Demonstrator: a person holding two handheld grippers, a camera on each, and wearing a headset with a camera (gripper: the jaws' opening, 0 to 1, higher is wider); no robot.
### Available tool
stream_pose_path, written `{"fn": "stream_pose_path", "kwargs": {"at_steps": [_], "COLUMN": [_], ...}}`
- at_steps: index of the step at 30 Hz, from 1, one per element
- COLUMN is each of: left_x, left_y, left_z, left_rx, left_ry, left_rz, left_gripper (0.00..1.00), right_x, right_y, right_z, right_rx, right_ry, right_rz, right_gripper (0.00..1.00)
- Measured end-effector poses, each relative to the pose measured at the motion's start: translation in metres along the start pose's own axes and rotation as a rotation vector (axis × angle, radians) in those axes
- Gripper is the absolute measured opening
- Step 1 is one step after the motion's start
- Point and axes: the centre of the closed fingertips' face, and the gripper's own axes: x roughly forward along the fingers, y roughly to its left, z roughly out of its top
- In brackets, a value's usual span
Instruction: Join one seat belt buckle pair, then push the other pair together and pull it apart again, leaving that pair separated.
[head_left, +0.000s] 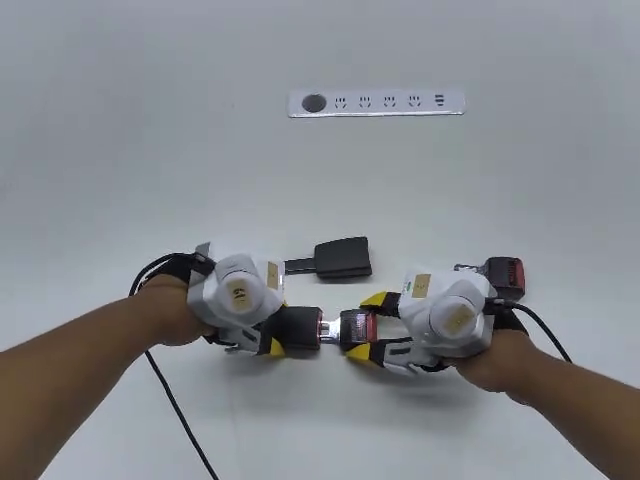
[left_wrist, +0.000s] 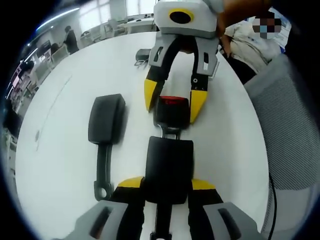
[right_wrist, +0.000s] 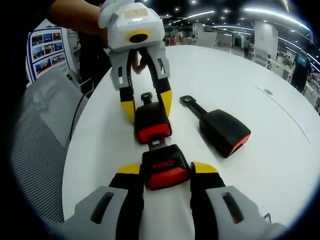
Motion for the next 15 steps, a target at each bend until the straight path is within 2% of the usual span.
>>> {"fn": "stream_pose_path", "kwargs": {"at_steps": [4, 7, 10, 15], "left_x": [0.001, 0.0, -0.001, 0.0], "left_y": [0.0, 0.0, -0.001, 0.001], "left_z": [0.001, 0.001, 0.001, -0.001], "left_rx": [0.006, -0.016, -0.015, 0.003], "left_ry": [0.02, 0.009, 0.005, 0.028], "left_rz": [0.003, 0.01, 0.003, -0.015], "left_gripper": [0.34, 0.33, 0.33, 0.33], "right_x": [0.0, 0.004, 0.004, 0.007], "right_y": [-0.001, -0.002, 0.0, 0.002], "right_z": [0.002, 0.006, 0.007, 0.011], "right_rx": [0.014, 0.025, 0.028, 0.027], "right_ry": [-0.012, -0.018, -0.017, -0.02], "right_rz": [-0.006, -0.011, -0.014, -0.007], "right_gripper": [0.35, 0.35, 0.35, 0.35]}}
